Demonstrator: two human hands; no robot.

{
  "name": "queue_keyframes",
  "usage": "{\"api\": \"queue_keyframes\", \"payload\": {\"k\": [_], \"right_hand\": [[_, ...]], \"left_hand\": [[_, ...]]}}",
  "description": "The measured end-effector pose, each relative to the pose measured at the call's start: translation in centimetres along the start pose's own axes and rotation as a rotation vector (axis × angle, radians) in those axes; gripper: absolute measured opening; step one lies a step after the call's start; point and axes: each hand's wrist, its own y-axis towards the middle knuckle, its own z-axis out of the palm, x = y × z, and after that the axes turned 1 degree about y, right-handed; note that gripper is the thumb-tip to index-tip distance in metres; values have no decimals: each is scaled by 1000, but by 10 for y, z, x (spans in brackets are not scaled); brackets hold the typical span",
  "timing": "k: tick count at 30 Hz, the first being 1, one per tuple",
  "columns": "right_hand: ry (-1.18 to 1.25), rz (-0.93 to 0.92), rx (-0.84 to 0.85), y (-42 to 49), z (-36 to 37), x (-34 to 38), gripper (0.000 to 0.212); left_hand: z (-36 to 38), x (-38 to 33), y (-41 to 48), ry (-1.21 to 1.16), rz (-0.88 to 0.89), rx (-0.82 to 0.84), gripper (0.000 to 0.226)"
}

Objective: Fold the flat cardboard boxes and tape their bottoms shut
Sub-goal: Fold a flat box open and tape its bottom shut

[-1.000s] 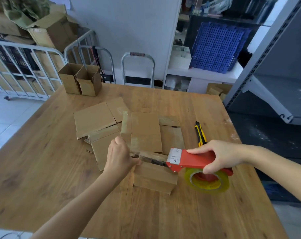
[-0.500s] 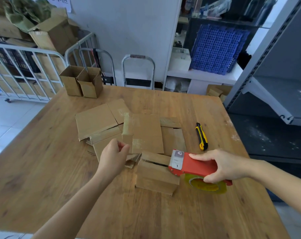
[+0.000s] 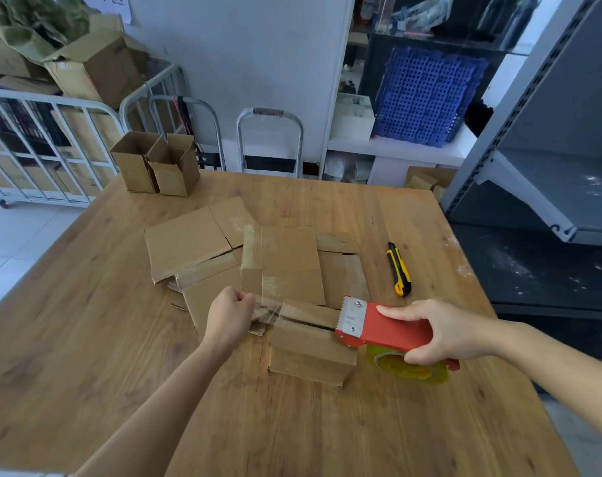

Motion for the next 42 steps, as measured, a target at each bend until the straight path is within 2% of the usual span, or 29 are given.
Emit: {"api": "queue_keyframes", "payload": {"k": [7,11,19,23,25,28,30,32,34,35,36,38,39,40,42], "right_hand": [[19,22,-3,0,2,0,81],[38,34,3,0,3,1,81],[53,51,-2,-2,7,3,81],[50,47,-3,-2,7,5,82],[44,44,-4,-3,7,5,82],[30,46,-9,-4,7,5,83],[53,51,-6,-4,7,4,82],[48,51,-7,-4,8,4,82],[43,49,-3,-3,7,6,82],[49,48,0,-3,6,6,82],[58,50,5,-3,5,6,82],[64,44,15,-3,4,6,82],[55,34,18,-3,3,7,82],[33,19,13,-4,0,8,82],[-17,-15,9,-3,-7,10,81]], "left_hand": [[19,21,1,-68,-107,38,15],[35,29,-1,-150,-172,139,18],[49,29,-1,-87,-97,270,29],[49,31,0,-71,-75,310,22],[50,34,1,-102,-118,334,19],[50,49,0,-131,-275,367,35],[52,58,-4,-133,-283,356,42],[48,53,-8,-154,-174,176,34],[37,37,-11,-177,94,-22,24],[31,27,-11,-155,287,-3,30],[26,17,-11,-65,471,121,50],[27,4,-14,318,714,418,102],[30,3,-14,503,796,466,115],[34,5,-12,610,844,451,118],[38,6,-10,641,862,402,107]]}}
